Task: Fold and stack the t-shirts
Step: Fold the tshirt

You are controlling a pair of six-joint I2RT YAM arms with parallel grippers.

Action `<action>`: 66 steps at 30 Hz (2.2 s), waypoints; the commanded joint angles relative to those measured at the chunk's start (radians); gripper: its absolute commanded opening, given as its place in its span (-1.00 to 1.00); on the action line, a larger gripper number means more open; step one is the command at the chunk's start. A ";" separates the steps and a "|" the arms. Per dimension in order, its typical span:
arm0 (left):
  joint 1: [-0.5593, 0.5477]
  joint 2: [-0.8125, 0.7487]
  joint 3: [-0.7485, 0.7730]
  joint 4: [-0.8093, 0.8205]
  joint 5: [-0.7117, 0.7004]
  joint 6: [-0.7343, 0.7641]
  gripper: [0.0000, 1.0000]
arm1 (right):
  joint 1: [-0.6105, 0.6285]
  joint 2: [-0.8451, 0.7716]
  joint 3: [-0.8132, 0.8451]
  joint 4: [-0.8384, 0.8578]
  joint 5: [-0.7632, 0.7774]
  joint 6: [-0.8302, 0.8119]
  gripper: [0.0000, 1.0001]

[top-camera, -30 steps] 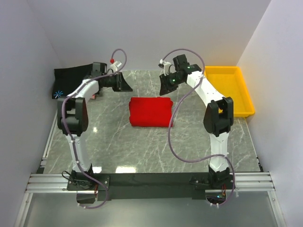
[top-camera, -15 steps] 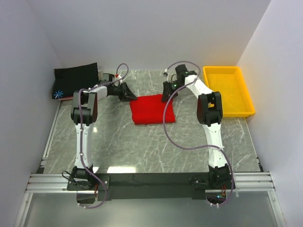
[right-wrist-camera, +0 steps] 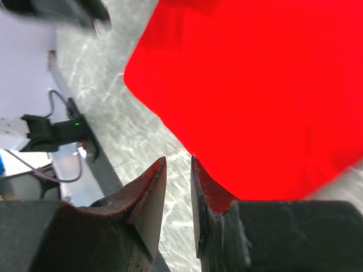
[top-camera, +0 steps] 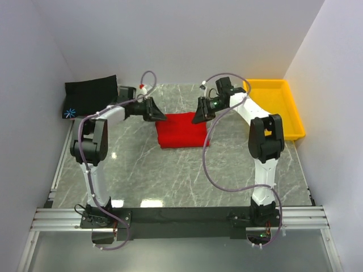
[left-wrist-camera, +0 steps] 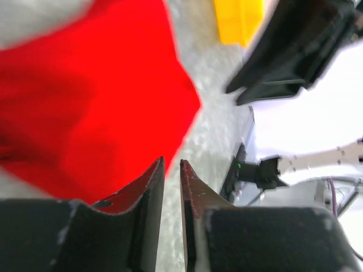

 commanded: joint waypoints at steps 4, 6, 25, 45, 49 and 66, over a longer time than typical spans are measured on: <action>-0.054 0.081 -0.115 0.186 -0.030 -0.131 -0.61 | -0.001 0.118 -0.045 0.077 -0.062 0.064 -0.41; -0.033 0.166 -0.062 0.148 -0.054 -0.098 -0.62 | -0.004 0.159 -0.039 0.089 -0.041 0.082 -0.42; -0.103 -0.085 -0.163 0.076 0.156 0.004 -0.55 | 0.039 -0.089 -0.203 0.162 -0.118 0.174 -0.41; 0.013 0.170 -0.255 -0.012 -0.074 0.053 -0.63 | -0.022 0.123 -0.298 0.206 0.070 0.260 -0.43; 0.030 0.002 -0.310 -0.040 -0.013 0.134 -0.57 | -0.024 0.035 -0.326 0.167 0.097 0.186 -0.45; 0.366 -0.546 -0.084 -0.094 -0.240 0.216 0.99 | 0.349 -0.114 0.103 -0.007 0.727 -0.120 -0.23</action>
